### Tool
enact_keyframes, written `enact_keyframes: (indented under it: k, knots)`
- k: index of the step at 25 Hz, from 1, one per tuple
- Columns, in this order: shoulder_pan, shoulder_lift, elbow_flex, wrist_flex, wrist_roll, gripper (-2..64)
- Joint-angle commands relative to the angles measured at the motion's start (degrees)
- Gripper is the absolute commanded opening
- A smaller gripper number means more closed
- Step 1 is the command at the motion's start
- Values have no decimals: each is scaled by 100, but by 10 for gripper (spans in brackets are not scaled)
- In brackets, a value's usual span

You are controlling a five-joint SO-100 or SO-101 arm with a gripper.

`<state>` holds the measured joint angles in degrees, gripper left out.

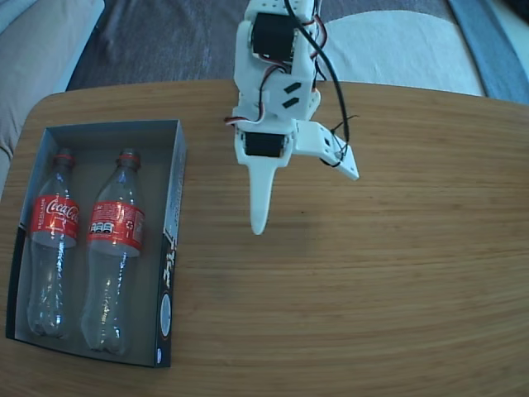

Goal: Grasp the bottles and put them in the box.

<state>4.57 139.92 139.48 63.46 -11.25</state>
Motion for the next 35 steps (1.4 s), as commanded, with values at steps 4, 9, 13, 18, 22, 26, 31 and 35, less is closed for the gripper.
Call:
enact_keyframes:
  k: [4,9,13,18,22,26,31,35]
  knots:
    - [-97,105,246,-571,44,535]
    - [-26,114,694,-817,53,535]
    - [-26,114,967,-923,53,535]
    - [-26,114,984,-932,53,535]
    - [-26,114,984,-932,53,531]
    - [-26,114,984,-932,62,529]
    - [-26,114,984,-932,62,529]
    - [-26,114,984,-932,62,529]
